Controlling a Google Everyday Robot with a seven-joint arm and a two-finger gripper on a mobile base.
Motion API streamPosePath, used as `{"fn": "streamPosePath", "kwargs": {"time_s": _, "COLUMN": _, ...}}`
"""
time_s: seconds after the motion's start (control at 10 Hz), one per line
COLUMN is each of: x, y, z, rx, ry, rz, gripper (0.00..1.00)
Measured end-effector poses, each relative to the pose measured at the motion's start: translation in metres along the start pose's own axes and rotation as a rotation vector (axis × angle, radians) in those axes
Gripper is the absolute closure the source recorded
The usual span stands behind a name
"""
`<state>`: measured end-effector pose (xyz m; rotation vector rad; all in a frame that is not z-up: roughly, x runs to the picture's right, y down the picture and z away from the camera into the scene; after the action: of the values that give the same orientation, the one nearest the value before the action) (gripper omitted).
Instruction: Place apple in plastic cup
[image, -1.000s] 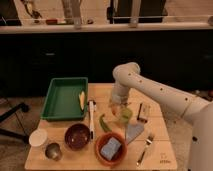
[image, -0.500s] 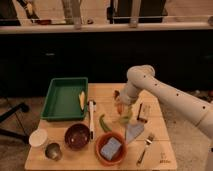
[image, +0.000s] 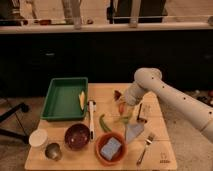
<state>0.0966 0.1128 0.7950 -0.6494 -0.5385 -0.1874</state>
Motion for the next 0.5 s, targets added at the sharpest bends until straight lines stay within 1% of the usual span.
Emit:
{"fn": "streamPosePath", "kwargs": {"time_s": 0.2, "x": 0.0031, "y": -0.0007, "z": 0.0014, "rx": 0.007, "ry": -0.012, "rz": 0.008, "gripper": 0.98}}
{"fn": "streamPosePath", "kwargs": {"time_s": 0.3, "x": 0.0055, "y": -0.0010, "z": 0.0018, "rx": 0.009, "ry": -0.017, "rz": 0.015, "gripper": 0.95}}
{"fn": "streamPosePath", "kwargs": {"time_s": 0.4, "x": 0.0069, "y": -0.0011, "z": 0.0024, "rx": 0.009, "ry": -0.017, "rz": 0.018, "gripper": 0.87}}
{"fn": "streamPosePath", "kwargs": {"time_s": 0.5, "x": 0.0073, "y": -0.0020, "z": 0.0032, "rx": 0.010, "ry": -0.018, "rz": 0.021, "gripper": 0.77}}
